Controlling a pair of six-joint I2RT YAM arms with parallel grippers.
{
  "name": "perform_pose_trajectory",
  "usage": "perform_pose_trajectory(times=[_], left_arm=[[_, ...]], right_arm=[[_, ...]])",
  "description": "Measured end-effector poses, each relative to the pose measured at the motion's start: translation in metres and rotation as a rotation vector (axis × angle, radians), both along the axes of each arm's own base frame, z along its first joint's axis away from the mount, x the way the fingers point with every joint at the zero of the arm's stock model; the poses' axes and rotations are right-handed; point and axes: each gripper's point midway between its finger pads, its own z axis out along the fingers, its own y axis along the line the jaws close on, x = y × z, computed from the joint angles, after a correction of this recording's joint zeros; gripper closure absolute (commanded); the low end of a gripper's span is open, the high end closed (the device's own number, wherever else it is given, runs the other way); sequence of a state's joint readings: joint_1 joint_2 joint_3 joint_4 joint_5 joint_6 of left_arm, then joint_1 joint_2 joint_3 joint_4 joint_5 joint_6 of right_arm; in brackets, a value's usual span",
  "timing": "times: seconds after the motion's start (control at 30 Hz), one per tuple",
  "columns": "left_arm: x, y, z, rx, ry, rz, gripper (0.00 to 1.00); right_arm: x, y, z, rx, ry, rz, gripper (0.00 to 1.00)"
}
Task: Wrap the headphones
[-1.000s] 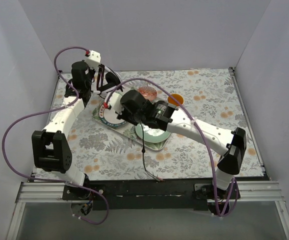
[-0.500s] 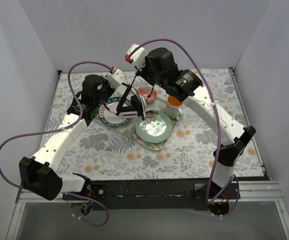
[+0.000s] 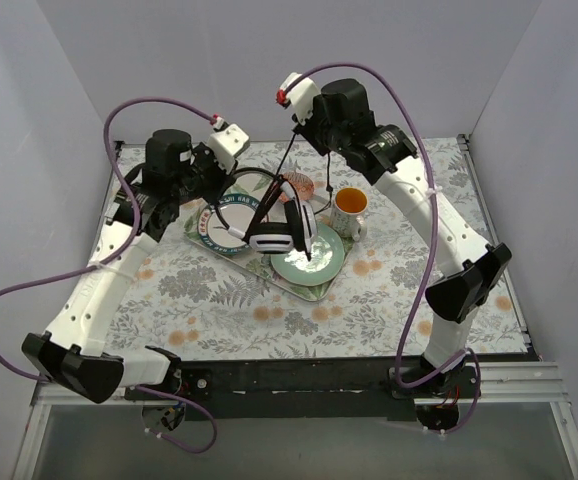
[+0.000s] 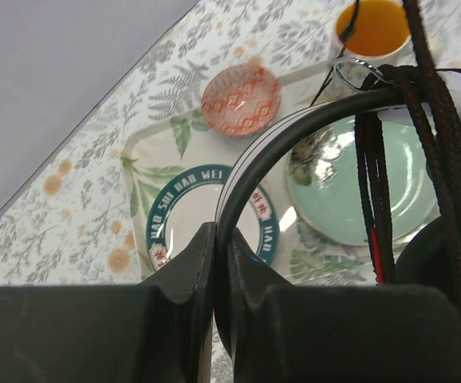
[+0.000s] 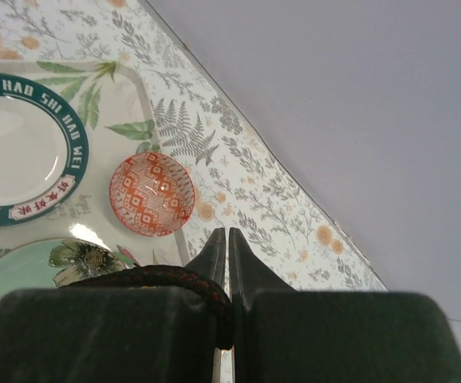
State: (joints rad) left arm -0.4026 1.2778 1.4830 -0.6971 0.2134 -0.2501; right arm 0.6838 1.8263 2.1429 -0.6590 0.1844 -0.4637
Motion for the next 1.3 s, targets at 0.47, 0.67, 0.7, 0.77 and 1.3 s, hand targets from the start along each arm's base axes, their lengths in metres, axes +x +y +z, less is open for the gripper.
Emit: perform_pose_trajectory(times=[0.47, 0.67, 0.7, 0.77, 1.3], left_arm=[[-0.066, -0.026, 0.135, -0.319, -0.049, -0.167, 1.00], [-0.087, -0.026, 0.213, -0.484, -0.168, -0.192, 1.00], [-0.089, -0.026, 0.224, -0.505, -0.190, -0.194, 1.00], [-0.091, -0.023, 0.240, -0.536, -0.221, -0.186, 1.00], [-0.044, -0.002, 0.247, -0.565, -0.274, 0.053, 1.00]], right_arm=[[-0.030, 0.037, -0.007, 0.270, 0.090, 0.295, 0.68], [-0.046, 0.061, -0.034, 0.444, 0.177, 0.408, 0.59], [-0.048, 0.065, -0.040, 0.474, 0.194, 0.418, 0.57], [-0.053, 0.072, -0.051, 0.525, 0.231, 0.437, 0.55], [-0.059, 0.048, -0.097, 0.538, 0.259, 0.278, 0.31]])
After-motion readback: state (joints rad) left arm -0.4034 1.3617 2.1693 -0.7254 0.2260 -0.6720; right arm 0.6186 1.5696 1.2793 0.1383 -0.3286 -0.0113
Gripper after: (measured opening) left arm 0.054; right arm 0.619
